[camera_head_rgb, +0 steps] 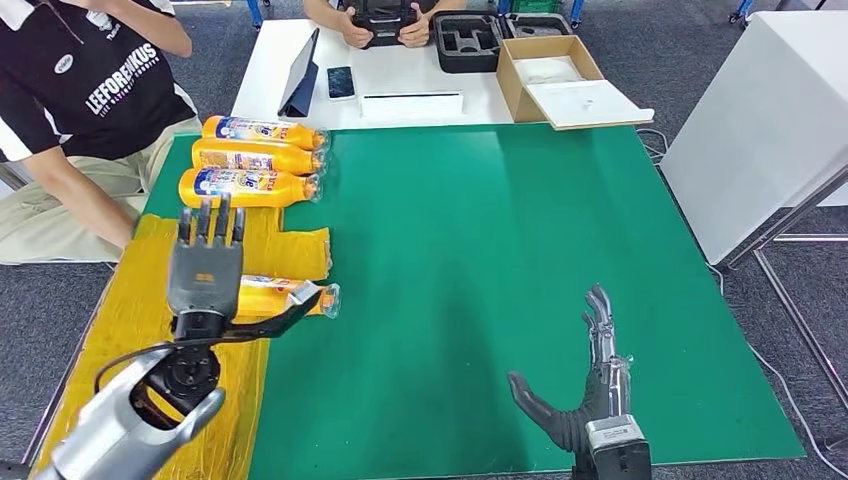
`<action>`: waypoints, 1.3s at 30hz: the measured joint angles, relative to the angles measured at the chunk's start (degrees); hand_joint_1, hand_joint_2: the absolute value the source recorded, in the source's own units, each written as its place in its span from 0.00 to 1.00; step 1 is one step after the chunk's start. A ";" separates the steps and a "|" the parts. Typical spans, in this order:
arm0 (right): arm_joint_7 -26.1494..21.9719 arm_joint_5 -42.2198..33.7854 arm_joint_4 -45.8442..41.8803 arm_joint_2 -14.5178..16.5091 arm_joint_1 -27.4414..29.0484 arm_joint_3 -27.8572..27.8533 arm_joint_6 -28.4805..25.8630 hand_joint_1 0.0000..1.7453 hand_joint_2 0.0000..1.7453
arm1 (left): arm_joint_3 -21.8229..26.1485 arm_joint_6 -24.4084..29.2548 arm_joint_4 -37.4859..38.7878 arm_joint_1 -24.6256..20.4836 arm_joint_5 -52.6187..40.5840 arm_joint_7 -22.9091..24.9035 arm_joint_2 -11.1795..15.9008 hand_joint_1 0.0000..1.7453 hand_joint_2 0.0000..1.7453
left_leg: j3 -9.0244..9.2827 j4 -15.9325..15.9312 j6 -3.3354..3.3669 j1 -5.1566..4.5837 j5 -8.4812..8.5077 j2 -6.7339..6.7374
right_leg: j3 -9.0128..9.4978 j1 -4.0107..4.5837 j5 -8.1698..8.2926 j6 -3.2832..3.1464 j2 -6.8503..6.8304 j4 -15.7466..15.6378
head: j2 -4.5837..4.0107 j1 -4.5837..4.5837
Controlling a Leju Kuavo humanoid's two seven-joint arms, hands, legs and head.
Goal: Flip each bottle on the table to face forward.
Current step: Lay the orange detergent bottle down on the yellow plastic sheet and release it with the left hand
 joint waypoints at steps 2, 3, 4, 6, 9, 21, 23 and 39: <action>0.01 0.00 0.00 -0.01 0.36 -0.05 -0.08 0.00 1.00 | -0.66 -0.47 -4.22 -1.18 0.00 0.00 1.87 0.00 1.00 | 0.01 0.00 0.00 -0.01 -0.01 0.01 | 0.00 0.00 0.00 0.00 0.01 0.00 | 0.00 -0.01; 0.01 0.00 0.00 -0.01 0.47 -0.07 -0.08 0.00 1.00 | -0.91 -0.53 -5.72 -1.47 0.00 0.00 2.49 0.00 1.00 | 0.02 0.00 0.00 -0.01 -0.01 0.01 | 0.00 0.00 0.00 0.00 0.01 0.00 | 0.00 -0.01; 0.01 0.00 0.00 -0.01 0.56 -0.07 -0.08 0.00 1.00 | -1.12 -0.59 -6.98 -1.64 0.00 0.00 3.01 0.00 1.00 | 0.03 0.00 0.00 -0.01 -0.01 0.02 | 0.00 0.00 0.00 0.00 0.01 0.00 | 0.00 -0.01; 0.01 0.00 0.00 0.00 0.65 -0.09 -0.09 0.00 1.00 | -1.55 -0.61 -8.77 -1.81 0.01 0.00 3.84 0.00 1.00 | 0.03 0.00 0.00 -0.01 0.00 0.02 | 0.00 0.00 0.00 -0.01 0.01 0.00 | 0.00 0.00; 0.01 0.00 0.00 0.01 0.83 -0.10 -0.24 0.00 1.00 | -2.24 0.60 -10.09 -2.15 0.02 0.00 4.70 0.00 1.00 | 0.03 0.00 0.00 -0.01 0.00 0.01 | -0.01 0.00 -0.01 -0.01 0.01 0.00 | 0.00 0.00; -3.75 -3.04 -0.17 0.61 1.94 -0.11 -7.88 0.00 1.00 | -1.29 26.42 -10.09 -0.50 18.35 -31.45 -6.02 0.00 1.00 | 0.00 0.00 0.04 -0.15 -0.07 0.02 | 0.03 -0.19 -0.04 0.04 0.02 0.00 | 0.00 0.02; -6.21 -4.65 -0.58 1.17 1.72 -0.15 -9.91 0.00 1.00 | 0.68 29.63 -9.51 3.56 31.18 -41.55 -10.85 0.00 1.00 | 0.03 0.00 0.10 -0.20 -0.18 0.12 | 0.03 -0.25 -0.04 0.05 0.14 -0.01 | 0.00 0.01; -6.22 -2.98 -2.66 2.97 -4.92 2.92 -3.79 0.00 1.00 | 3.03 24.64 -4.54 21.49 66.99 -60.41 -25.30 0.00 1.00 | 0.09 0.00 0.20 -0.16 -0.24 0.07 | 0.07 -0.20 -0.13 0.17 0.19 -0.02 | 0.00 -0.01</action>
